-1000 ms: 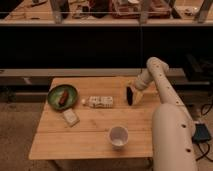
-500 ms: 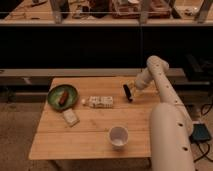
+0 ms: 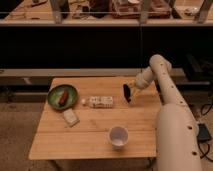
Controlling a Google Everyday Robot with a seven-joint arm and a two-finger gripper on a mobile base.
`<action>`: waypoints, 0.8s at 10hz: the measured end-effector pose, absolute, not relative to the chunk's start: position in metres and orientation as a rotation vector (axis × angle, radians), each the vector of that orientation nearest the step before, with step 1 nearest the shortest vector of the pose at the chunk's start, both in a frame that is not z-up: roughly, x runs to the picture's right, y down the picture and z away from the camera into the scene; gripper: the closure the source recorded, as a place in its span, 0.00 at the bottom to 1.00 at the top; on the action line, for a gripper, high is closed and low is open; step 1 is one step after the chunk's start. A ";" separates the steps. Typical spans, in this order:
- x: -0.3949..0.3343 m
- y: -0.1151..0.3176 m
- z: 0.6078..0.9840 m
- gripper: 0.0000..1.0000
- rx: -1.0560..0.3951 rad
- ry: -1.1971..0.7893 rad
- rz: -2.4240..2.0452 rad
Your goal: Place the eraser in the ceramic cup
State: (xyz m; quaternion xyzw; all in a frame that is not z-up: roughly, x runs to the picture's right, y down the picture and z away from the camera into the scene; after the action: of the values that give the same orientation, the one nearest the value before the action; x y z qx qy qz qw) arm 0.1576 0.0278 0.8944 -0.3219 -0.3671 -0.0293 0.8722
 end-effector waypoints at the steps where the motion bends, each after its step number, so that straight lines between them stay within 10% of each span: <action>1: 0.153 0.032 0.883 1.00 -0.682 -0.794 -0.072; 8: 0.114 0.077 0.742 1.00 -0.714 -0.850 -0.195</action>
State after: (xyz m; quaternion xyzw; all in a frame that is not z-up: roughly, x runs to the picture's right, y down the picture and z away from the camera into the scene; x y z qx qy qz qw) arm 0.1143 0.0773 0.7424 -0.3384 -0.4030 -0.0926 0.8453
